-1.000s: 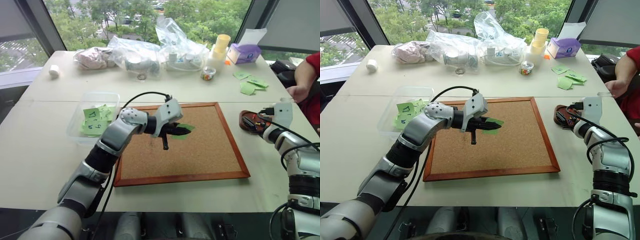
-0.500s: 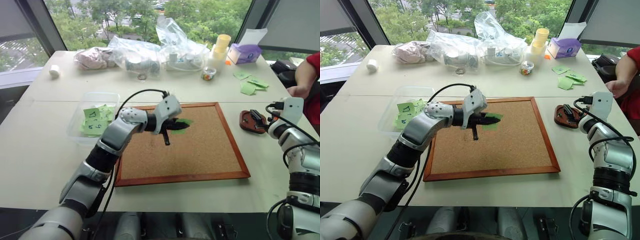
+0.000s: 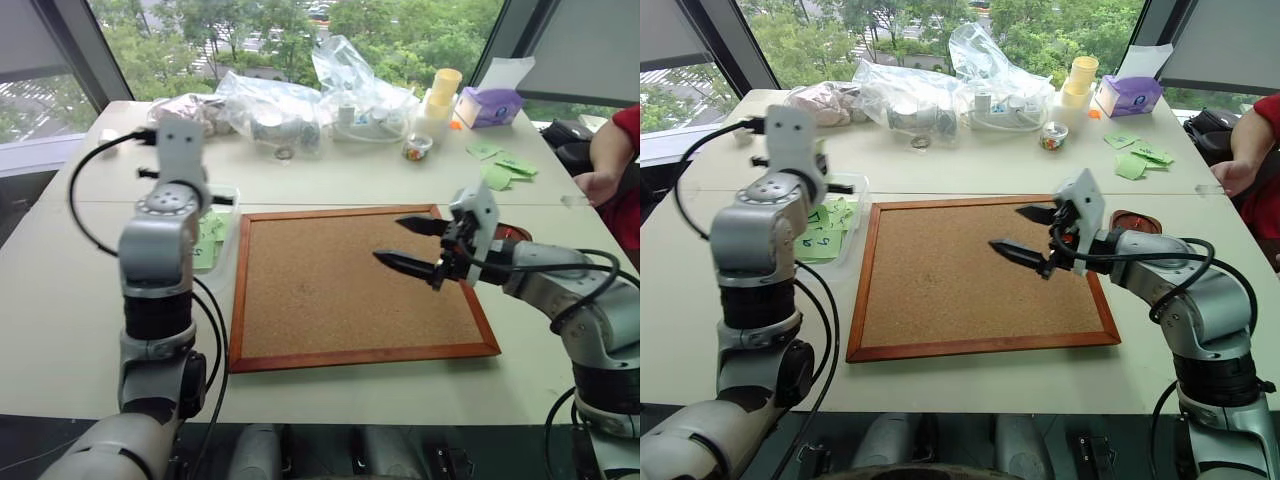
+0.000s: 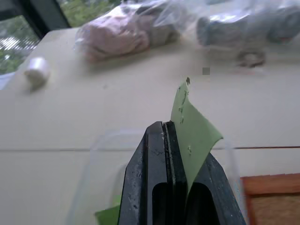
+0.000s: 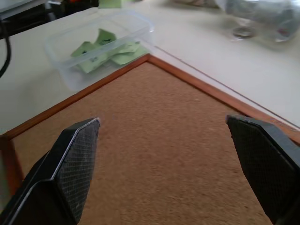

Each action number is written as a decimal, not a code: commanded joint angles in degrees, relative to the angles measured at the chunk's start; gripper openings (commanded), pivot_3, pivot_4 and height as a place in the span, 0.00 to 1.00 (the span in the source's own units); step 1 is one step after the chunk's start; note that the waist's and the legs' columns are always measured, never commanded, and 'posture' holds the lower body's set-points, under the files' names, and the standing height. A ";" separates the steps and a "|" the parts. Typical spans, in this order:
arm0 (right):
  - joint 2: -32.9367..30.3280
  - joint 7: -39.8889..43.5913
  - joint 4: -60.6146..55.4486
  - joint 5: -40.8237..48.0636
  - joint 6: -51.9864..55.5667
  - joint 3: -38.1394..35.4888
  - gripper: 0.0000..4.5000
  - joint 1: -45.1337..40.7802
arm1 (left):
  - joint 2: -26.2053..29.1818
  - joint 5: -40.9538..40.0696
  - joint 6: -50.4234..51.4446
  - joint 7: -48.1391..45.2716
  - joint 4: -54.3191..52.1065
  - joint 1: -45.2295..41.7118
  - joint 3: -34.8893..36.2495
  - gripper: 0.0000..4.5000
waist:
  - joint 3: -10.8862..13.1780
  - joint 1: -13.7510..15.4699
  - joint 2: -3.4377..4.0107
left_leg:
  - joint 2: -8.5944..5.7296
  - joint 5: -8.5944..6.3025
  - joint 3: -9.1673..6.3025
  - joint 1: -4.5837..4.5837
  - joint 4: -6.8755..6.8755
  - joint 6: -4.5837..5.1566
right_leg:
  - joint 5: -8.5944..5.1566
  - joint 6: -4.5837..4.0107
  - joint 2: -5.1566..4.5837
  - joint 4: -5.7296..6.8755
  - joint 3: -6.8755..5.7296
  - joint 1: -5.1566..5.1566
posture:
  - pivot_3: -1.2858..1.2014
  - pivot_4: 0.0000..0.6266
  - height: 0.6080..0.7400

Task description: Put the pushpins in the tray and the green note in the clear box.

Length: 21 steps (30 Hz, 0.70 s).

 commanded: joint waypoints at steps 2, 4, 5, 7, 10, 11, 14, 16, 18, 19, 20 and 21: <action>-0.83 2.33 -2.64 0.77 -0.07 2.34 0.99 -2.03 | -0.89 -0.83 5.36 1.16 -1.73 -0.49 5.83 0.00 | 0.00 0.29 -0.16 | -0.05 0.00 -0.02 -0.02 0.01 0.00 | 0.00 0.00 -0.05 0.00 -0.02 0.01 | 0.52 0.24 0.96; -0.94 3.73 -3.79 2.12 0.73 3.38 1.00 -2.40 | -3.45 -1.06 7.56 2.94 -0.59 -1.04 11.59 0.07 | -0.02 0.27 -0.26 | -0.08 -0.01 -0.03 -0.05 0.01 0.02 | 0.00 0.00 -0.10 -0.02 -0.03 0.01 | 0.52 0.24 0.96; -1.01 4.14 -4.15 2.46 0.97 3.65 1.00 -2.52 | -4.07 -1.16 8.06 3.35 -0.36 -1.12 13.09 0.15 | -0.01 0.18 -0.27 | -0.09 -0.02 -0.03 -0.05 0.01 0.03 | 0.00 0.00 -0.11 -0.04 -0.03 0.01 | 0.52 0.24 0.96; -1.28 4.61 -4.77 2.81 1.41 3.85 1.00 -2.67 | -4.74 -1.16 8.96 3.62 -1.14 -0.63 13.80 0.31 | 0.05 0.01 -0.38 | -0.07 -0.02 -0.03 -0.05 0.01 0.03 | 0.00 0.00 -0.10 -0.04 -0.04 0.00 | 0.52 0.24 0.96; -1.52 4.80 -4.87 2.63 1.52 4.09 1.00 -2.85 | -5.03 -1.18 9.91 4.01 -2.12 -0.04 13.56 0.67 | 0.04 -0.03 -0.43 | -0.04 -0.01 -0.03 -0.05 0.01 0.02 | 0.00 -0.01 -0.09 -0.02 -0.05 -0.01 | 0.52 0.24 0.96; -1.55 4.78 -4.78 2.62 1.52 4.08 1.00 -2.86 | -5.12 -1.20 10.09 4.20 -2.29 -0.07 13.56 0.76 | 0.03 -0.03 -0.45 | -0.04 -0.01 -0.03 -0.04 0.01 0.02 | 0.00 -0.01 -0.09 -0.02 -0.05 -0.01 | 0.52 0.24 0.96; -1.49 4.63 -4.57 2.42 1.50 4.08 1.00 -2.77 | -5.28 -1.52 10.73 4.25 -2.97 -0.20 13.62 0.99 | 0.03 -0.02 -0.46 | -0.04 -0.02 -0.02 -0.04 0.01 0.01 | 0.01 -0.01 -0.10 -0.02 -0.05 -0.01 | 0.52 0.24 0.96; -1.50 4.46 -4.43 2.26 1.50 3.97 1.00 -2.69 | -4.23 -1.91 9.09 3.54 -4.18 0.03 12.18 0.99 | 0.04 -0.05 -0.46 | -0.04 -0.01 -0.03 -0.04 0.01 0.01 | 0.01 -0.01 -0.10 -0.02 -0.05 -0.01 | 0.52 0.24 0.96; -1.68 4.06 -3.96 2.24 1.60 3.17 1.00 -2.63 | -2.09 -2.89 7.18 1.73 -6.69 -0.04 9.85 0.99 | 0.05 -0.11 -0.49 | -0.03 -0.01 -0.02 -0.03 0.00 0.01 | 0.01 -0.02 -0.10 -0.01 -0.05 -0.02 | 0.52 0.24 0.96; -1.97 3.89 -3.66 2.21 1.62 2.53 1.00 -2.56 | -1.49 -3.80 8.00 0.66 -7.78 -0.50 9.53 0.99 | 0.05 -0.10 -0.49 | -0.02 -0.01 -0.02 -0.04 0.00 -0.01 | 0.01 -0.02 -0.10 -0.01 -0.05 -0.03 | 0.52 0.24 0.96; -2.28 3.73 -3.39 2.20 1.61 1.92 1.00 -2.50 | -0.56 -4.64 8.89 -0.45 -8.36 -0.90 9.30 0.99 | 0.05 -0.09 -0.49 | -0.01 0.00 -0.02 -0.04 0.00 -0.02 | 0.01 -0.02 -0.10 -0.01 -0.06 -0.03 | 0.52 0.24 0.96; -2.63 3.61 -3.19 2.31 1.66 1.29 1.00 -2.41 | 1.12 -5.28 9.57 -1.56 -8.59 -1.11 8.89 0.99 | 0.05 -0.08 -0.49 | -0.01 0.00 -0.01 -0.03 0.00 -0.02 | 0.01 -0.02 -0.11 0.00 -0.06 -0.03 | 0.52 0.24 0.96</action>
